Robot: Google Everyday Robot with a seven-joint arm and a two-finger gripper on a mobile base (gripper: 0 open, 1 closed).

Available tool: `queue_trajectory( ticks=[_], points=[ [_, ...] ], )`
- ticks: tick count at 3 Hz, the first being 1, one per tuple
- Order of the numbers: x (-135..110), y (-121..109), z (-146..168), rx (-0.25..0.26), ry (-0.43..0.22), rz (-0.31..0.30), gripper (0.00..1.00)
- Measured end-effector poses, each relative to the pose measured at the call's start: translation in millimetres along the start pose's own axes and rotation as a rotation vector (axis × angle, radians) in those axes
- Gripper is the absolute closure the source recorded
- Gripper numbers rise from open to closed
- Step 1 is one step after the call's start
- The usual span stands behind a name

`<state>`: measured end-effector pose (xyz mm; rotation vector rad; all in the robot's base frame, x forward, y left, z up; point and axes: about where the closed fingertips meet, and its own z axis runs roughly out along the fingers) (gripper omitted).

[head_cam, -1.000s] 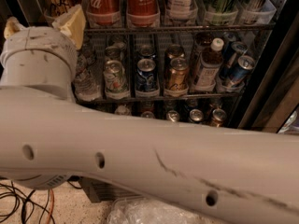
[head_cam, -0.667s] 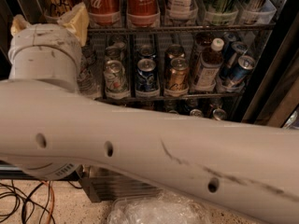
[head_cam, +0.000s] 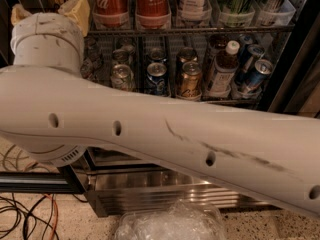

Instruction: Pick orange can from middle shelf of fridge

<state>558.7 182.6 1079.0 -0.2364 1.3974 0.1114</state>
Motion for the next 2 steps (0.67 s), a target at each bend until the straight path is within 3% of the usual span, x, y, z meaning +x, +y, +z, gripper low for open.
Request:
queue_trajectory(
  ticks=[1,2],
  points=[
    [-2.1,-2.7,10.4,0.054,0.010,-0.012,0.29],
    [-0.1,1.1,17.0,0.047,0.017,-0.009,0.30]
  ],
)
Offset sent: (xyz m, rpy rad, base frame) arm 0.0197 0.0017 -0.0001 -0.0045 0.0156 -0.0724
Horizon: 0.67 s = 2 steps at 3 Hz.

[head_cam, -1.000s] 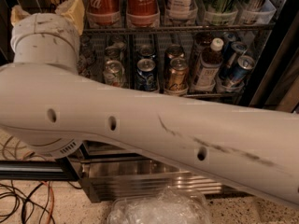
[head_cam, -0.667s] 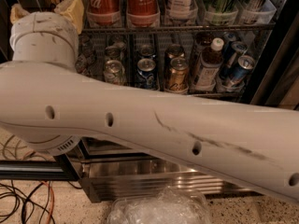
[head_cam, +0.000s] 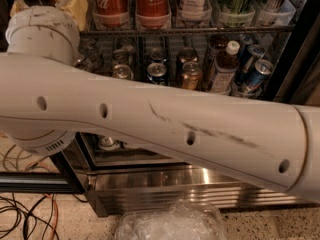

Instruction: Pick orange can from middle shelf of fridge

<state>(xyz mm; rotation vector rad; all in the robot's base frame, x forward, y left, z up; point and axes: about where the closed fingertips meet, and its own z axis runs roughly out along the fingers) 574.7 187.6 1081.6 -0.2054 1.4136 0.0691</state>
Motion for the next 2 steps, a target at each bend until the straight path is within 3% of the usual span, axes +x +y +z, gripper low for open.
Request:
queue_trajectory(
  ticks=[1,2],
  points=[
    [29.7,-8.2,53.1,0.010,0.026,0.008,0.35],
    [34.4,-7.8,57.2,0.018,0.031,0.015,0.36]
  ],
)
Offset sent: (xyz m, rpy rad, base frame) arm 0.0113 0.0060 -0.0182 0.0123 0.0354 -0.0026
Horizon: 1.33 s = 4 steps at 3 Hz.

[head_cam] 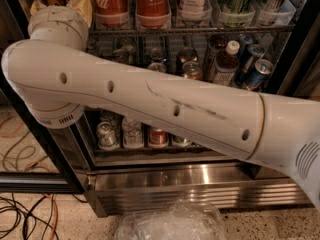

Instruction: Pick orange can from middle shelf of fridge

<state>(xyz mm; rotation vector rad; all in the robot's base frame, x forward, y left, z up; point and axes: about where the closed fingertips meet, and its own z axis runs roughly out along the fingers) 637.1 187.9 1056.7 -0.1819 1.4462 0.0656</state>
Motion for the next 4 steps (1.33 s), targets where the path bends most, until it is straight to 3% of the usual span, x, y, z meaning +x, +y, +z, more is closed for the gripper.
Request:
queue_trajectory(
  ticks=[3,4],
  points=[
    [2.0,-0.8,-0.3,0.013,0.003,0.003,0.99],
    [0.3,-0.8,-0.8,0.012,0.001,0.003,1.00]
  ],
)
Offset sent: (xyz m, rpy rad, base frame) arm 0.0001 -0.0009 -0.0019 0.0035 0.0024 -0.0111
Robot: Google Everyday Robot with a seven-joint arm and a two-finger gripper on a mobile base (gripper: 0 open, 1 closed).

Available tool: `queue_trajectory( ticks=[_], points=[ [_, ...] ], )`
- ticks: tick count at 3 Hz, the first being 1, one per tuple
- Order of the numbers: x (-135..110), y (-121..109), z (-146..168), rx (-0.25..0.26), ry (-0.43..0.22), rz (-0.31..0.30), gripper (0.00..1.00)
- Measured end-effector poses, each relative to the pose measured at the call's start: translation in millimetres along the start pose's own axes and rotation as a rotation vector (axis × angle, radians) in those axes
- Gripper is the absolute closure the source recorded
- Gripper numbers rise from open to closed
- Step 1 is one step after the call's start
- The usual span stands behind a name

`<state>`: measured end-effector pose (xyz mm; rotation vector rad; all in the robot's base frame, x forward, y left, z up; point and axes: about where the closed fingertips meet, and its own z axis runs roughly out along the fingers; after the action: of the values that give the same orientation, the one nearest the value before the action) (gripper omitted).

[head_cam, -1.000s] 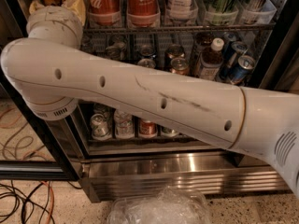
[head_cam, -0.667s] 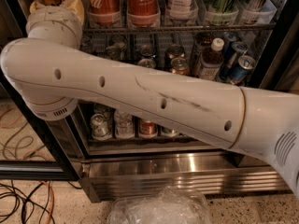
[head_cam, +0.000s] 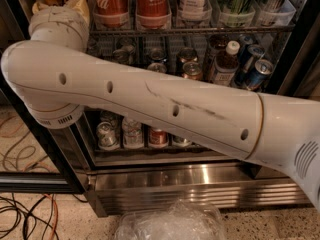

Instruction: Pick orange can from middle shelf of fridge

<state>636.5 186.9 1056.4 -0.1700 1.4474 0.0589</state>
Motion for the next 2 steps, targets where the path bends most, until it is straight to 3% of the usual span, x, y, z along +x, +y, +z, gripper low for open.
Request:
queue_trajectory(
  ticks=[2],
  points=[
    [-17.7,3.6,-9.4,-0.011,-0.022,0.007,1.00]
  ],
)
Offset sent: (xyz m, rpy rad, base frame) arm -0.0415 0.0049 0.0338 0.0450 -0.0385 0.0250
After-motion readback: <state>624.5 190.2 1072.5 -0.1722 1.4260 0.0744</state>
